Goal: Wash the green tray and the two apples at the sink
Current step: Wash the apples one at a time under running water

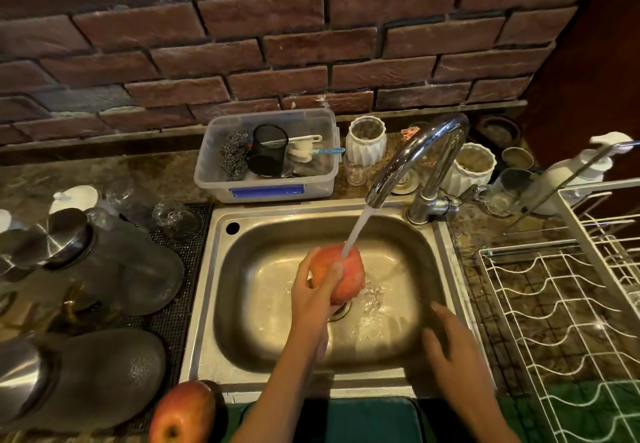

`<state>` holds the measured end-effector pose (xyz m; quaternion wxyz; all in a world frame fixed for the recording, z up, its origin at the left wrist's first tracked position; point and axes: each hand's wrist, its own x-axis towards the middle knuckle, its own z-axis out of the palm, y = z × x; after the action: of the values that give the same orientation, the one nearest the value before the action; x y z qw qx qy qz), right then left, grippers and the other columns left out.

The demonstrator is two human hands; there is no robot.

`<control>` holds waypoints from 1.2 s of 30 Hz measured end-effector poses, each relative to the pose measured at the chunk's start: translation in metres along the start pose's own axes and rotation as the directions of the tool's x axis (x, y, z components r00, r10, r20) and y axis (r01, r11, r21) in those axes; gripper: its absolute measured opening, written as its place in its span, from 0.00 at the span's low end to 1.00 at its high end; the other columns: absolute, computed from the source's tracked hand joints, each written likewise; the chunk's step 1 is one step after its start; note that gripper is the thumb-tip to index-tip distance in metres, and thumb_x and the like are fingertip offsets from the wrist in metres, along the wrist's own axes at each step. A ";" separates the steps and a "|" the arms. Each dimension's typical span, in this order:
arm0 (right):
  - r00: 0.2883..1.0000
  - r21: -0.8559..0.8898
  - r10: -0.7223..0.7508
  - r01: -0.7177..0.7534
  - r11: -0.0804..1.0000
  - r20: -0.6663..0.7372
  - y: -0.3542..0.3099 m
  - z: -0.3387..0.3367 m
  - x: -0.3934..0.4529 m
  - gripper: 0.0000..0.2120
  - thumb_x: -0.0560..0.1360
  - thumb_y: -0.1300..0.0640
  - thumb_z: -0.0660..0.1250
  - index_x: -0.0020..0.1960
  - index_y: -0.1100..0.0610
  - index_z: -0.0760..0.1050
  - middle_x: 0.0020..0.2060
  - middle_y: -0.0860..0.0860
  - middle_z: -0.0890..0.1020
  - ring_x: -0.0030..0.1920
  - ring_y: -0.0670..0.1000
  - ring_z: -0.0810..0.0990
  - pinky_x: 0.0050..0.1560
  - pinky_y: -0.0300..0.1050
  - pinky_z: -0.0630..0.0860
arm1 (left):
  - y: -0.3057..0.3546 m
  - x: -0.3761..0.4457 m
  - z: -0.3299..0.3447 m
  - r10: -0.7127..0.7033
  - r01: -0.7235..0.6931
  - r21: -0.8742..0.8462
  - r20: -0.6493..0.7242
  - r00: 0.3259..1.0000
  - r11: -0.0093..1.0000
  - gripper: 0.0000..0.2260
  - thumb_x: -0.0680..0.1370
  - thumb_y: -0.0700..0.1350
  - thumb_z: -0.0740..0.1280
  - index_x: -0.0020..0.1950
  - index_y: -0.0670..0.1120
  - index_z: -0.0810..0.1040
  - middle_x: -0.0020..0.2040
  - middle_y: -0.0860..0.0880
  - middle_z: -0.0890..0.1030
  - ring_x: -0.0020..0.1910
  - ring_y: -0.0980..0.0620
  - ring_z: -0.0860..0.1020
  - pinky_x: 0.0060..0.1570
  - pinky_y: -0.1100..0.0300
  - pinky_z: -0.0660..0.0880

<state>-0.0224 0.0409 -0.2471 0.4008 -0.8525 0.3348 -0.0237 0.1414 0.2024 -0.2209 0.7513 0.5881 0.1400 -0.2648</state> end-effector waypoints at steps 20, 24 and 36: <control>0.989 -0.517 -0.130 0.148 0.843 0.072 0.065 0.012 -0.068 0.29 0.76 0.33 0.38 0.77 0.34 0.42 0.79 0.37 0.40 0.79 0.48 0.39 0.74 0.51 0.40 | 0.006 -0.044 -0.014 -0.360 0.379 -0.425 0.129 0.924 0.822 0.28 0.70 0.55 0.75 0.67 0.48 0.75 0.64 0.37 0.77 0.62 0.36 0.78 0.54 0.43 0.81; 0.991 -0.573 -0.114 0.137 0.808 0.076 0.062 0.011 -0.074 0.30 0.77 0.35 0.39 0.78 0.39 0.54 0.79 0.44 0.57 0.80 0.53 0.48 0.73 0.57 0.54 | 0.003 -0.070 -0.028 -0.384 0.398 -0.506 0.137 0.913 0.765 0.29 0.69 0.56 0.76 0.66 0.45 0.75 0.65 0.34 0.76 0.61 0.34 0.79 0.53 0.42 0.81; 0.990 -0.695 -0.039 0.121 0.709 0.133 0.077 0.015 -0.075 0.32 0.77 0.35 0.35 0.79 0.42 0.43 0.78 0.46 0.42 0.79 0.55 0.37 0.77 0.62 0.44 | -0.027 -0.149 -0.102 0.076 -0.023 0.223 -0.233 0.970 0.974 0.23 0.73 0.51 0.75 0.67 0.58 0.74 0.64 0.49 0.76 0.58 0.49 0.78 0.52 0.47 0.82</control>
<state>-0.1180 0.0601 -0.2940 0.0639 -0.9543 0.2594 0.1336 0.0146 0.3307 -0.1922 0.6659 0.6983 0.1848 -0.1866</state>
